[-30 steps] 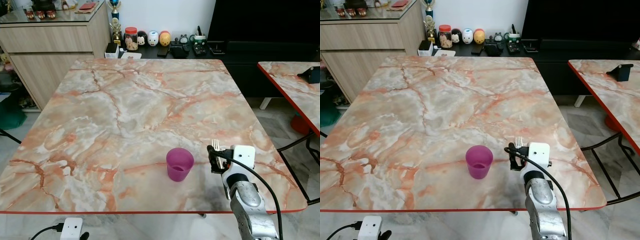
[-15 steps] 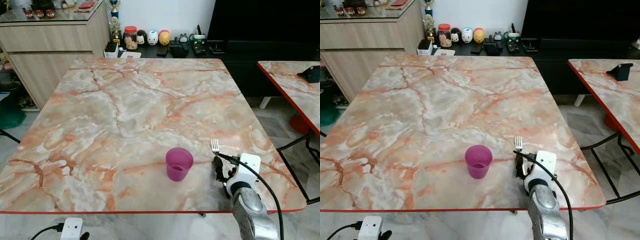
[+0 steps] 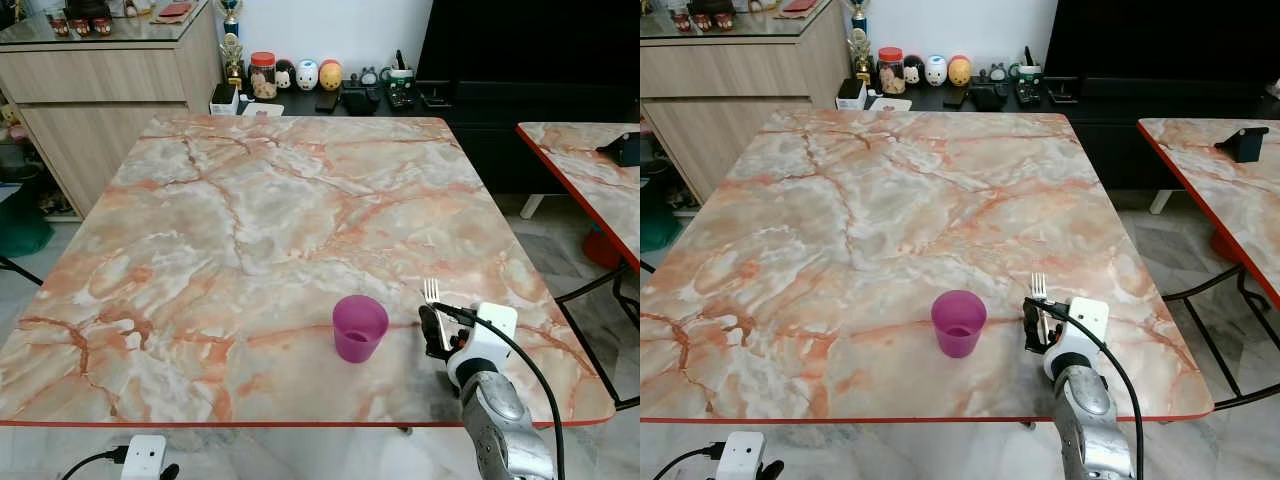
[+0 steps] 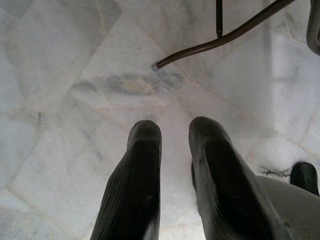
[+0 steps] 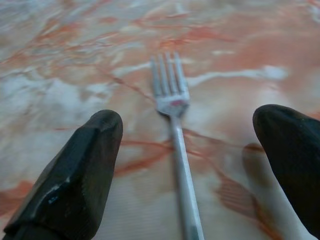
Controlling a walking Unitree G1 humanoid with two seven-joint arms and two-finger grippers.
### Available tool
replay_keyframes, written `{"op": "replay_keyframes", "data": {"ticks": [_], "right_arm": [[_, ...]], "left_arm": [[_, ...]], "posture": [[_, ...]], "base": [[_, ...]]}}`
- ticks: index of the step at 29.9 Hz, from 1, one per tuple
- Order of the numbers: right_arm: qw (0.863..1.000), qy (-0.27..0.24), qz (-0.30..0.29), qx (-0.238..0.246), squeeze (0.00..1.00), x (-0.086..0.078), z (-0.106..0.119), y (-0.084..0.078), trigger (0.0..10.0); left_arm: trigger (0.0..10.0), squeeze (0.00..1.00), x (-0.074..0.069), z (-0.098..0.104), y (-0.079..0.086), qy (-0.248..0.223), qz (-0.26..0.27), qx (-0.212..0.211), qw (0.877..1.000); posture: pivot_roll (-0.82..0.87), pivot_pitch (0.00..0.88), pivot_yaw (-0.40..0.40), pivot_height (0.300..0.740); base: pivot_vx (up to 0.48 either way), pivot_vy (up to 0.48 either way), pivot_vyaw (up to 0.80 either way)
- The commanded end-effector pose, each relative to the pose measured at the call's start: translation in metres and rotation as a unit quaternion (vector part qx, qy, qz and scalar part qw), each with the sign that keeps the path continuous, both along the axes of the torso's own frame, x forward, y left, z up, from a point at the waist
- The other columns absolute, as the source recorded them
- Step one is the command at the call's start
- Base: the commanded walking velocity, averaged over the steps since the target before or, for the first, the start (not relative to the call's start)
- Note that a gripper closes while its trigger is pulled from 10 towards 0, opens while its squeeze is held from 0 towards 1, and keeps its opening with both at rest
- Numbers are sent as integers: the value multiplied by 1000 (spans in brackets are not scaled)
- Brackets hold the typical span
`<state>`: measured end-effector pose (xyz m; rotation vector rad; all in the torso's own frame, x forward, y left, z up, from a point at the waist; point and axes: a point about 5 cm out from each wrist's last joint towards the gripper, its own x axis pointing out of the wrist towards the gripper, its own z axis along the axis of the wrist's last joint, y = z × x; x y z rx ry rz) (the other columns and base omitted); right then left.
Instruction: Setting the table
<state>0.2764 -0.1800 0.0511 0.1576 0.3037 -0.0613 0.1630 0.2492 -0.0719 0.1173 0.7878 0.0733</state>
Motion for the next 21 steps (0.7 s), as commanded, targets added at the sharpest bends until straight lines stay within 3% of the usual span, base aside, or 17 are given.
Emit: {"op": "replay_keyframes", "data": {"ticks": [1, 13, 14, 15, 16, 21], "right_arm": [[1000, 7, 8, -8, 0, 1, -2, 0, 10000], [998, 52, -18, -19, 0, -2, -17, -8, 10000], [998, 54, -18, -22, 0, -2, -17, -8, 9176], [998, 55, -19, -23, 0, -2, -18, -9, 9176], [998, 60, -19, -25, 0, -3, -19, -9, 0], [995, 88, -2, -52, 0, -5, -23, -11, 0]], "left_arm": [[10000, 0, 0, 0, -1, 1, -1, -3, 1000], [10000, 0, -2, -2, -5, 5, -5, -14, 1000], [10000, 0, -2, -2, -5, 5, -4, -14, 1000], [10000, 0, -2, -2, -5, 5, -4, -15, 1000], [10000, 0, -2, -3, -5, 5, -4, -15, 1000], [10000, 0, -3, -3, -5, 8, -5, -18, 1000]], "posture": [[41, 0, -21, 724], [44, 0, -25, 724], [46, 0, -26, 724], [46, 0, -26, 724], [46, 0, -26, 724], [46, 0, -27, 724]], "base": [[0, 0, 0], [0, 0, 0], [0, 0, 0], [0, 0, 0], [0, 0, 0], [0, 0, 0]]}}
